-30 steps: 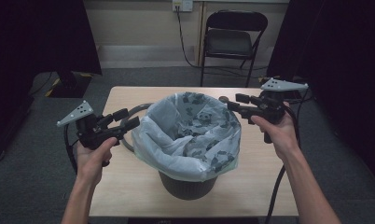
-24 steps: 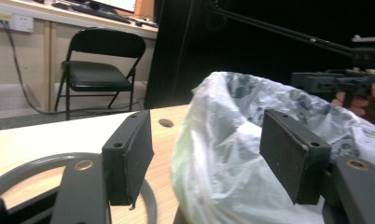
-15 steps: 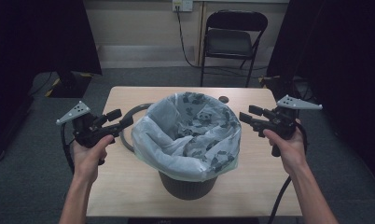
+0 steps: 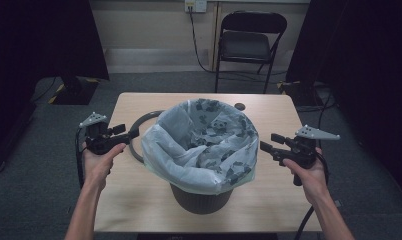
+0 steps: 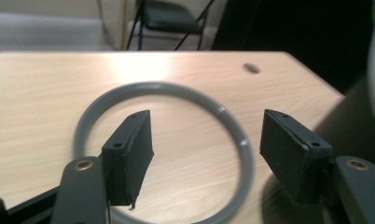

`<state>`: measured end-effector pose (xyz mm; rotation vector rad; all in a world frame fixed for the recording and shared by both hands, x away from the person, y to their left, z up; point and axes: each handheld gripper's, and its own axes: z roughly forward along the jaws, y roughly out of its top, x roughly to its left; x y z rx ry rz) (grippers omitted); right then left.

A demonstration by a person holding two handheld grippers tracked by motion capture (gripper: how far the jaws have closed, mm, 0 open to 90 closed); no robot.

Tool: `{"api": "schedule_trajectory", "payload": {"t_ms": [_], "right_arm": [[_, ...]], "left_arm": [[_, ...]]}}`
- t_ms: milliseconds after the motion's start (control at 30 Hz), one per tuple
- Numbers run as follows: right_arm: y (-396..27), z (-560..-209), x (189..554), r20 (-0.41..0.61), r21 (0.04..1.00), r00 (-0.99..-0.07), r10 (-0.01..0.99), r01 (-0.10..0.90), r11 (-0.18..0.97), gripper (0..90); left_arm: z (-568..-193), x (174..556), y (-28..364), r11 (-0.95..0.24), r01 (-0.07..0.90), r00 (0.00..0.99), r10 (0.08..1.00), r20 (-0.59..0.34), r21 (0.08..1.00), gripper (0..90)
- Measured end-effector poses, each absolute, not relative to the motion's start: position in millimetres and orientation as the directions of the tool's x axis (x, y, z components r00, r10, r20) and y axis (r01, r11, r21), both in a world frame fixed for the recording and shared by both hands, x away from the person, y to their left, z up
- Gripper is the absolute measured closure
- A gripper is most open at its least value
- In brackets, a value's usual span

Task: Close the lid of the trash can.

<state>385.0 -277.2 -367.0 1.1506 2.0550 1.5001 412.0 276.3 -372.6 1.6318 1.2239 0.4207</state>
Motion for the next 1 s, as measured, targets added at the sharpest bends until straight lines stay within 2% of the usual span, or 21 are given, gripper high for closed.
{"api": "schedule_trajectory", "payload": {"t_ms": [333, 433, 567, 833, 1000], "right_arm": [[-283.2, -428.3, 384.0, 0.157, 0.849, -0.553, 0.818, 0.499, 0.175, 32.2], [-282.1, -446.8, 382.7, 0.082, 0.821, -0.541, 0.837, 0.513, 0.251, 31.3], [-282.8, -465.2, 381.3, 0.067, 0.788, -0.539, 0.840, 0.545, 0.287, 30.8], [-279.5, -486.7, 378.4, 0.080, 0.743, -0.542, 0.837, 0.592, 0.312, 30.0], [-273.2, -494.0, 377.2, 0.049, 0.726, -0.544, 0.838, 0.596, 0.345, 28.7]], "left_arm": [[-416.9, 445.8, 283.2, 0.029, 0.617, 0.287, 0.922, -0.259, 0.786, 32.9], [-431.2, 455.1, 287.3, 0.037, 0.654, 0.241, 0.937, -0.254, 0.756, 32.9], [-446.8, 460.7, 296.0, 0.071, 0.686, 0.195, 0.941, -0.276, 0.724, 32.9], [-464.4, 469.1, 291.3, 0.044, 0.737, 0.144, 0.965, -0.220, 0.675, 33.4], [-479.4, 477.1, 285.8, 0.030, 0.778, 0.111, 0.976, -0.185, 0.627, 35.2]]}}
